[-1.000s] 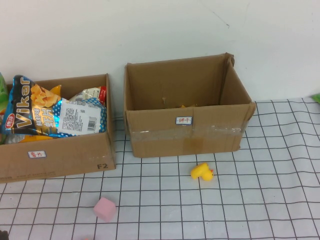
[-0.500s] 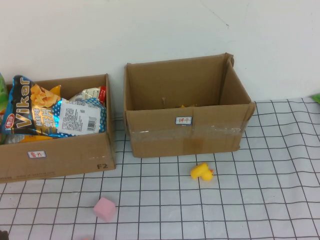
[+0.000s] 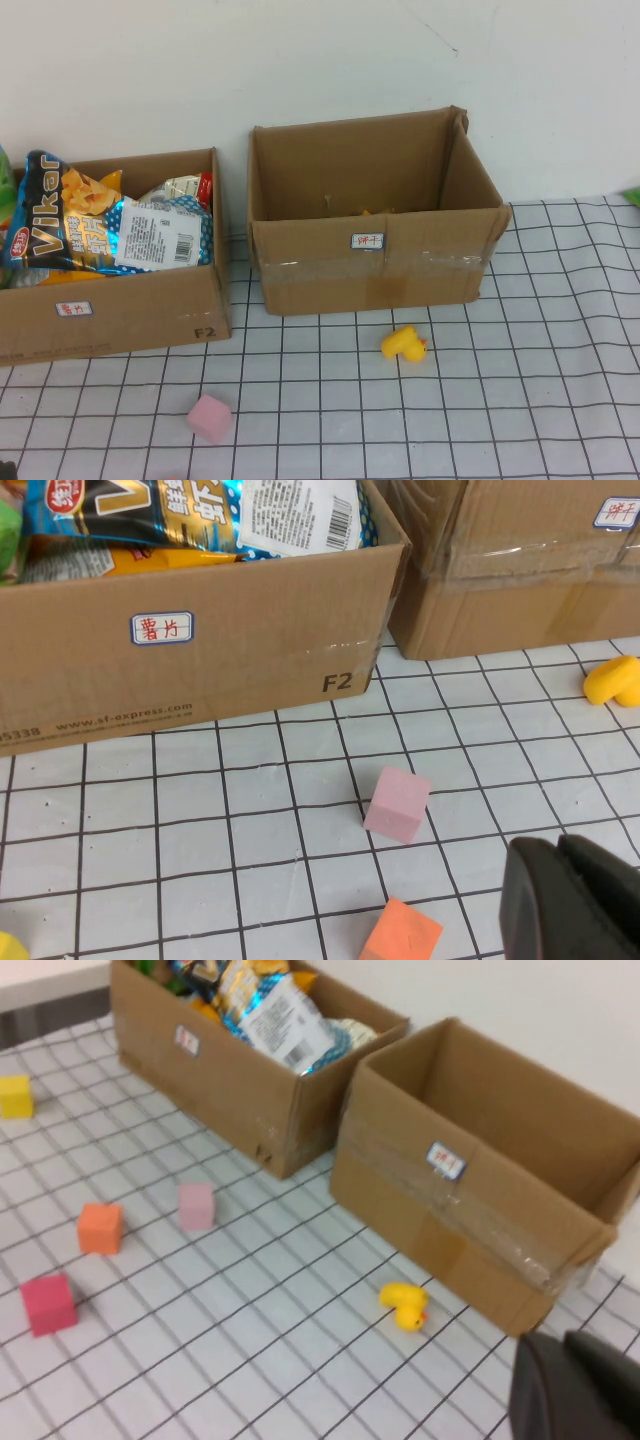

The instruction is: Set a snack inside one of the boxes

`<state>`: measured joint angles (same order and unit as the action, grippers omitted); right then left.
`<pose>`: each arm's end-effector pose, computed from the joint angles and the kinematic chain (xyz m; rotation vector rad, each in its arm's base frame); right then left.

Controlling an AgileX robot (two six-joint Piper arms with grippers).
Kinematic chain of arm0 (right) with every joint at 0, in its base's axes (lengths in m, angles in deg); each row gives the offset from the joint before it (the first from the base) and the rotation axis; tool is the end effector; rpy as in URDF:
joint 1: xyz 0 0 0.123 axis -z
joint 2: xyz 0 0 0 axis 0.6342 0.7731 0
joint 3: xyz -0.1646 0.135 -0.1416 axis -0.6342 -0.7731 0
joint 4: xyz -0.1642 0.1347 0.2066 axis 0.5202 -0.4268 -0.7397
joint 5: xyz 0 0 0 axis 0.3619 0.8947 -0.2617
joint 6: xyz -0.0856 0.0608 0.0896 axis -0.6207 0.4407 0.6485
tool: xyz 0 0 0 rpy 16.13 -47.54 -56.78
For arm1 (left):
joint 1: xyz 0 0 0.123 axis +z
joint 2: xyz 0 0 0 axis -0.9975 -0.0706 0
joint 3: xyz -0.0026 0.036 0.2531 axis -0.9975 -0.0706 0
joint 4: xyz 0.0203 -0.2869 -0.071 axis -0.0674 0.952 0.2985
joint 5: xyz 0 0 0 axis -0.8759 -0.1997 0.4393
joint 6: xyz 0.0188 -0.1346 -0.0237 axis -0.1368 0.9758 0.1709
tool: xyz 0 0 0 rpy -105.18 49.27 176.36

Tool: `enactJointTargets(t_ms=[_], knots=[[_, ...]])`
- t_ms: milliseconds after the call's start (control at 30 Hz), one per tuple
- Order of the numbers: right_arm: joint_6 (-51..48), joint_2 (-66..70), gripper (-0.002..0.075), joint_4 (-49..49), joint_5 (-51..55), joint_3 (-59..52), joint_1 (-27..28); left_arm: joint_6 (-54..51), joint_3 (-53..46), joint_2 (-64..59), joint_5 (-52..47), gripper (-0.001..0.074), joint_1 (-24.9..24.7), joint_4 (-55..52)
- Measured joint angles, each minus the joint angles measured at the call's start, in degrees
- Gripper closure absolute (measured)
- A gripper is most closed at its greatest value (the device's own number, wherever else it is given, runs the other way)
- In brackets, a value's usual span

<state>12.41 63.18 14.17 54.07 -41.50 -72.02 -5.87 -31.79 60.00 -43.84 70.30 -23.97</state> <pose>0.1278 0.0998 0.3590 -0.8492 1.6992 0.3028 0.1674 -0.0519 0.2344 0.1186 2.0095 -0.3234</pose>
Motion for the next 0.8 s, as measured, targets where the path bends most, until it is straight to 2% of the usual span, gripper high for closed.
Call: enactJointTargets(t_ms=[267, 567, 667, 800], knots=[[5.89, -9.32, 0.0723, 4.59, -11.80, -14.31, 0.00, 0.00, 0.00, 0.00, 0.00, 0.0736, 0.00, 0.00], [14.99, -16.72, 0.0723, 9.34, -30.89, -32.69, 0.23, 0.00, 0.00, 0.00, 0.00, 0.0736, 0.00, 0.00], [20.35, -17.98, 0.0723, 9.43, -31.34, -36.77, 3.49, 0.00, 0.00, 0.00, 0.00, 0.0736, 0.00, 0.00], [20.53, -18.57, 0.0723, 9.43, -31.08, -40.07, 13.10, 0.00, 0.00, 0.00, 0.00, 0.0736, 0.00, 0.00]])
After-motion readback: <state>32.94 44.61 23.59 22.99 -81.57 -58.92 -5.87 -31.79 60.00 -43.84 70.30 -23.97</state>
